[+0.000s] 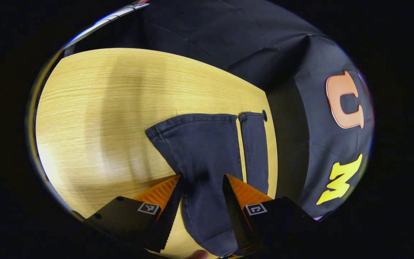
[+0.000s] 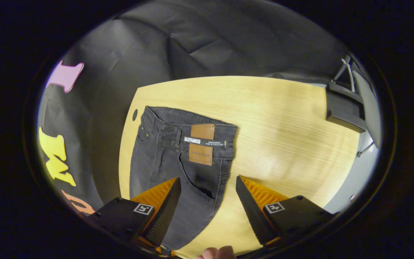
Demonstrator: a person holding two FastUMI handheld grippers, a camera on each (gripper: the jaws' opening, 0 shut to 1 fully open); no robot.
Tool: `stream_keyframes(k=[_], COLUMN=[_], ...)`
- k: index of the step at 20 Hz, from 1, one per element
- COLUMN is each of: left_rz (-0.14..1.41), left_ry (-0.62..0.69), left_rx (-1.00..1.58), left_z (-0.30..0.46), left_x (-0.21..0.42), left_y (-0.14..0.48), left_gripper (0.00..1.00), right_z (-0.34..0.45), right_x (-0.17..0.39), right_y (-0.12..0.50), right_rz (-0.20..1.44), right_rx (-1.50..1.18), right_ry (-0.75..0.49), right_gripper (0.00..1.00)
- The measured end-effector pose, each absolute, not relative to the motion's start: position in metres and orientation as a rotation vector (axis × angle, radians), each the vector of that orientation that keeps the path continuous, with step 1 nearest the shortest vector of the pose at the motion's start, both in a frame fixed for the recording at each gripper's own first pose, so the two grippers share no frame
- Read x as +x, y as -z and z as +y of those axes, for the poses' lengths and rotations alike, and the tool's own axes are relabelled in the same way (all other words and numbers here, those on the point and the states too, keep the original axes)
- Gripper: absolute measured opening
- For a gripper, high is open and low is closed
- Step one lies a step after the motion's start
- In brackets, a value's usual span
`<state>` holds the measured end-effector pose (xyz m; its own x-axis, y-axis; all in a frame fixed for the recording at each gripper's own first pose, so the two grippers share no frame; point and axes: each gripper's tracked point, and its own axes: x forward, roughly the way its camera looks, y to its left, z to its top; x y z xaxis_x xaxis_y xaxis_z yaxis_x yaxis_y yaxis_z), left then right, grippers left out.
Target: Grasp the waist and the cuffs of the jeans and fold them to make the two legs overlap; first hold the waist and fold one-third of the jeans toward the cuffs, then hold the cuffs and fold the remaining one-third in the same direction to finish folding.
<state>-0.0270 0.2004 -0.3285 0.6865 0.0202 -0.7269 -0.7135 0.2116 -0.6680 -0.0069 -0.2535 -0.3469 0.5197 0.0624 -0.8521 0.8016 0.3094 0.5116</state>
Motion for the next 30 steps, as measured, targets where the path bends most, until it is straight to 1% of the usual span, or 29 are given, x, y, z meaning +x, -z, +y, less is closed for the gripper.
stream_keyframes(k=[1, 2, 3, 5, 6, 7, 8, 9, 10, 11, 12, 14, 15, 17, 18, 19, 20, 21, 22, 23, 25, 26, 27, 30], left_rz=[0.67, 0.671, 0.674, 0.686, 0.692, 0.699, 0.711, 0.715, 0.72, 0.726, 0.73, 0.738, 0.745, 0.763, 0.769, 0.772, 0.779, 0.787, 0.795, 0.806, 0.835, 0.854, 0.866, 0.878], left_ry=[-0.559, -0.557, -0.557, -0.56, -0.567, -0.576, -0.584, -0.587, -0.588, -0.589, -0.589, -0.583, -0.581, -0.582, -0.581, -0.579, -0.574, -0.571, -0.571, -0.57, -0.572, -0.577, -0.575, -0.551], left_rx=[-1.267, -1.265, -1.264, -1.261, -1.262, -1.264, -1.264, -1.263, -1.264, -1.264, -1.265, -1.265, -1.265, -1.269, -1.273, -1.273, -1.27, -1.268, -1.265, -1.261, -1.251, -1.248, -1.247, -1.24], left_z=[0.201, 0.201, 0.202, 0.202, 0.202, 0.203, 0.204, 0.206, 0.206, 0.206, 0.206, 0.205, 0.205, 0.205, 0.205, 0.206, 0.206, 0.207, 0.207, 0.208, 0.207, 0.206, 0.206, 0.204], left_x=[-0.023, -0.022, -0.02, -0.019, -0.018, -0.016, -0.016, -0.017, -0.018, -0.018, -0.017, -0.013, -0.013, -0.013, -0.013, -0.012, -0.012, -0.01, -0.009, -0.007, -0.005, -0.005, -0.002, -0.003], left_y=[0.329, 0.328, 0.33, 0.335, 0.337, 0.34, 0.342, 0.344, 0.343, 0.344, 0.344, 0.345, 0.345, 0.346, 0.346, 0.347, 0.347, 0.348, 0.347, 0.348, 0.348, 0.346, 0.343, 0.321], left_gripper=[0.72, 0.7, 0.7, 0.65, 0.58, 0.64, 0.47, 0.37, 0.33, 0.29, 0.23, 0.18, 0.17, 0.13, 0.1, 0.08, 0.07, 0.06, 0.06, 0.06, 0.05, 0.05, 0.05, 0.04], right_z=[-0.254, -0.252, -0.252, -0.25, -0.25, -0.251, -0.251, -0.253, -0.252, -0.252, -0.253, -0.256, -0.259, -0.262, -0.264, -0.263, -0.263, -0.266, -0.262, -0.264, -0.261, -0.261, -0.262, -0.263], right_x=[-0.003, 0.001, 0.003, 0.004, 0.004, 0.005, 0.004, 0.002, 0.001, 0.002, 0.0, 0.0, -0.007, -0.008, -0.012, -0.015, -0.014, -0.015, -0.015, -0.013, -0.013, -0.012, -0.011, -0.012], right_y=[0.348, 0.349, 0.35, 0.354, 0.355, 0.355, 0.357, 0.359, 0.361, 0.362, 0.363, 0.365, 0.367, 0.367, 0.367, 0.367, 0.367, 0.368, 0.367, 0.367, 0.367, 0.364, 0.363, 0.356], right_rz=[0.917, 0.921, 0.928, 0.963, 0.981, 0.999, 1.023, 1.049, 1.074, 1.1, 1.126, 1.164, 1.195, 1.195, 1.201, 1.203, 1.197, 1.191, 1.192, 1.187, 1.186, 1.179, 1.175, 1.153], right_rx=[1.164, 1.155, 1.139, 1.087, 1.064, 1.044, 1.022, 0.995, 0.975, 0.958, 0.947, 0.937, 0.925, 0.954, 0.961, 0.98, 1.023, 1.065, 1.119, 1.162, 1.233, 1.253, 1.259, 1.25], right_ry=[0.594, 0.596, 0.606, 0.63, 0.649, 0.674, 0.7, 0.729, 0.745, 0.755, 0.778, 0.826, 0.86, 0.871, 0.877, 0.875, 0.869, 0.87, 0.866, 0.868, 0.861, 0.859, 0.851, 0.822], right_gripper=[0.92, 0.92, 0.95, 0.95, 0.95, 0.92, 0.95, 0.93, 0.86, 0.84, 0.82, 0.81, 0.81, 0.44, 0.41, 0.46, 0.21, 0.17, 0.19, 0.12, 0.12, 0.02, 0.05, 0.05])
